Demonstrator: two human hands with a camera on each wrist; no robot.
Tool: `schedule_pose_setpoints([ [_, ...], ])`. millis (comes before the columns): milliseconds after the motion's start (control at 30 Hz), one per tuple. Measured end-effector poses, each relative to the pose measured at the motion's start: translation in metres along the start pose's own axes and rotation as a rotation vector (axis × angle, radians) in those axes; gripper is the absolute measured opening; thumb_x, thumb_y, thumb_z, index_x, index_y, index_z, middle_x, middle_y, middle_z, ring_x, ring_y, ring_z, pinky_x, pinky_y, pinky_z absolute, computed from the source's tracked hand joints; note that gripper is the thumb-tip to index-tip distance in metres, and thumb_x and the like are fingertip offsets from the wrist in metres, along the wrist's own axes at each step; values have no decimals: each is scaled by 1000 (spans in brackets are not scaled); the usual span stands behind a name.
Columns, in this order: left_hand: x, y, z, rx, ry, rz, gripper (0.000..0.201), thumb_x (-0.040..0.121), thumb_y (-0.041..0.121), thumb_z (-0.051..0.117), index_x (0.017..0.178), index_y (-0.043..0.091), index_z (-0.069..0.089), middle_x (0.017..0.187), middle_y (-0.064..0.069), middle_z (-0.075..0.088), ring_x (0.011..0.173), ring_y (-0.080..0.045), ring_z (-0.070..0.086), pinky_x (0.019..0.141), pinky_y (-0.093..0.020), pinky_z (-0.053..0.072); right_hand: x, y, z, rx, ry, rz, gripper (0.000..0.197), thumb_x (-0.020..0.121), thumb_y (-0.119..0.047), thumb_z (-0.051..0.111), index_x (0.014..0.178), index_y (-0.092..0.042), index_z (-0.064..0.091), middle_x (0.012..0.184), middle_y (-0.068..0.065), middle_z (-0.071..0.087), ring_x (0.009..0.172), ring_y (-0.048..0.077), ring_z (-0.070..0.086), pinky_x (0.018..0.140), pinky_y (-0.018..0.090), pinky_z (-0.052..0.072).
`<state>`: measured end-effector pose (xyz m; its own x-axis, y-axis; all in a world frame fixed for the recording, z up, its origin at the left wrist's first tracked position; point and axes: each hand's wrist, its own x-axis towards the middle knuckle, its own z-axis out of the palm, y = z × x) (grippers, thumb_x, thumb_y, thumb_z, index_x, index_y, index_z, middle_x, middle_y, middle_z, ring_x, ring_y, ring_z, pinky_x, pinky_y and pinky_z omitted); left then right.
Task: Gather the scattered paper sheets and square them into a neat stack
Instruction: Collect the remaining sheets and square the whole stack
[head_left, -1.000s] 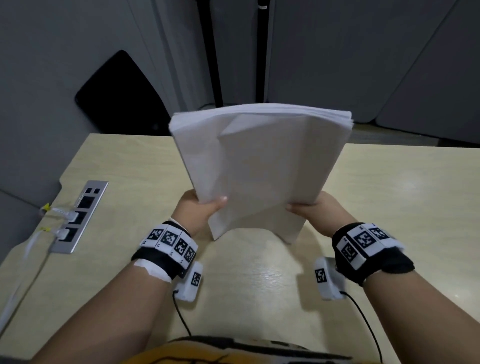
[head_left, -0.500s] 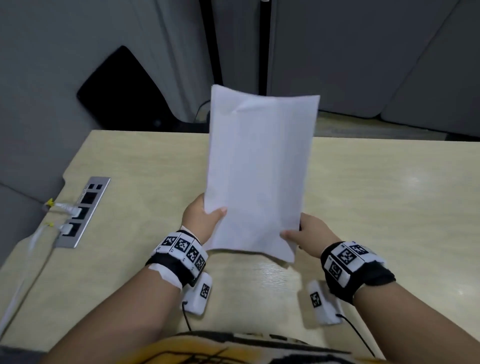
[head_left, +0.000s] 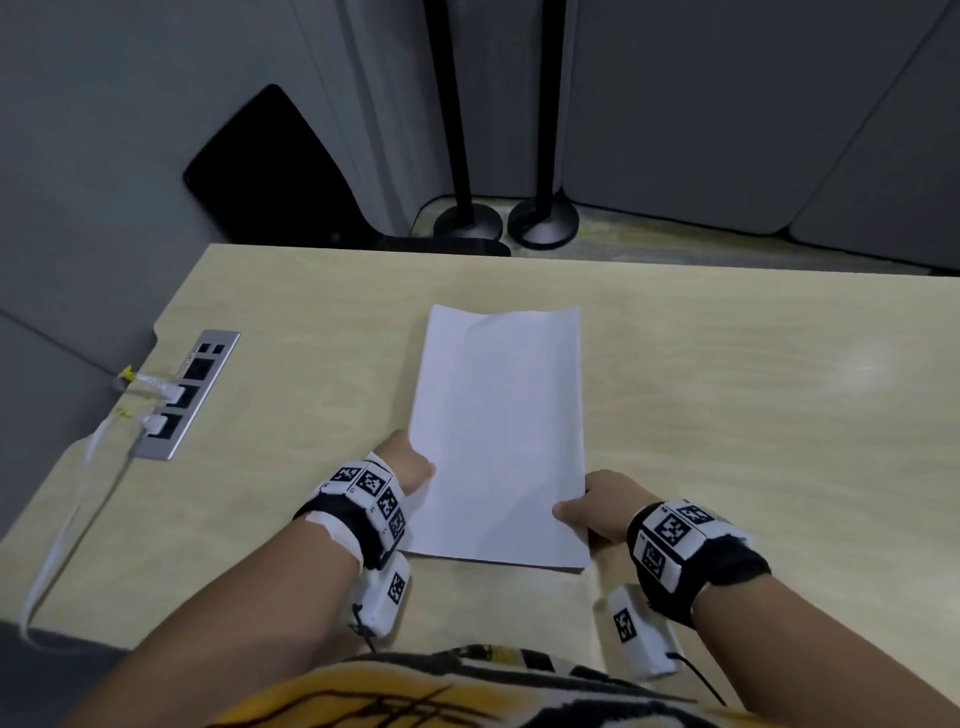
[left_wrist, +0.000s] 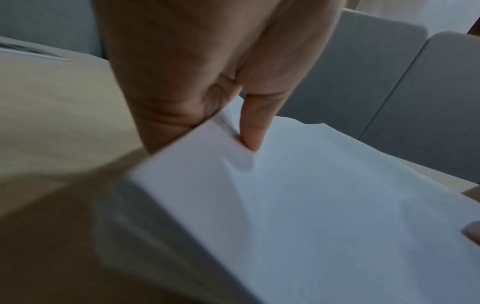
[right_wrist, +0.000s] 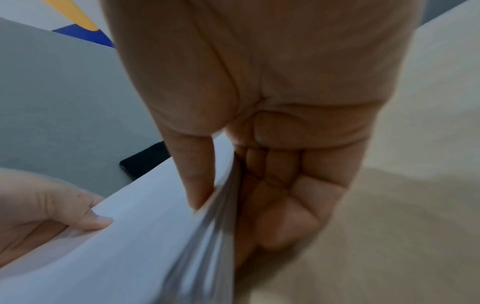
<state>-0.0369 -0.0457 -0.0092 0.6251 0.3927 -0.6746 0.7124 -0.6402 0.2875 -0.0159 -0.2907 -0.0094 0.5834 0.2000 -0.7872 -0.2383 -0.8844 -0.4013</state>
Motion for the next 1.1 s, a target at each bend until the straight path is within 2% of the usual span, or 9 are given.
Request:
schedule_pose_setpoints([
  [100,-2,-2,-2,2,18,-5,47,93,17,54,136,5,38,134,-11,51,121,-30,50,92,-31,39,-1,-15,-3,-42,94,54,21,82,-22,61,95,-7,56,88,9,61,78,25,59,57,23,43],
  [167,-1,-7,-4,-1,26,-5,44,93,15,53,134,5,40,132,-12,53,119,-30,51,89,-31,39,-1,-28,-2,-132,376,21,46,86,-34,60,119,-7,44,114,11,52,102,29,55,74,32,47],
  [233,-1,-14,-9,10,27,16,37,93,13,52,129,4,44,127,-12,55,112,-30,53,85,-29,38,4,-47,2,-277,566,-143,62,88,-47,55,136,-12,36,135,9,43,122,30,46,94,40,43],
  [333,5,-35,-21,52,-6,49,33,91,12,51,124,7,45,123,-7,56,110,-29,54,89,-29,41,21,-81,19,-482,488,-449,72,90,-55,47,148,-19,25,157,5,22,143,25,24,113,44,28],
  [433,16,-59,-38,88,-39,83,36,88,13,54,123,12,47,118,-4,59,105,-26,55,88,-31,43,44,-112,42,-643,279,-563,78,91,-60,42,153,-24,12,162,0,2,149,22,5,118,47,14],
  [600,31,-103,-72,229,-14,114,43,93,13,52,134,11,38,130,-8,53,120,-27,51,87,-24,35,85,-153,59,-681,258,-422,90,86,-70,37,153,-27,-6,160,-4,-17,149,18,-10,116,54,2],
  [733,48,-144,-99,171,-36,92,52,94,16,53,141,14,32,138,-9,49,127,-28,48,100,-31,38,104,-186,58,-665,285,-298,100,83,-77,32,152,-22,-15,159,-4,-24,148,17,-13,117,55,4],
  [933,69,-176,-125,73,-55,72,21,90,18,55,109,18,46,108,-3,59,101,-25,57,84,-32,45,111,-220,67,-599,348,-64,107,81,-80,27,152,-12,-16,160,2,-19,149,21,-9,117,55,1],
  [1100,79,-193,-146,-11,-15,-5,25,90,14,52,115,12,47,109,-5,57,97,-26,55,81,-31,41,106,-237,76,-497,543,42,105,83,-77,30,152,-6,-5,161,9,-10,149,26,-7,118,53,2],
])
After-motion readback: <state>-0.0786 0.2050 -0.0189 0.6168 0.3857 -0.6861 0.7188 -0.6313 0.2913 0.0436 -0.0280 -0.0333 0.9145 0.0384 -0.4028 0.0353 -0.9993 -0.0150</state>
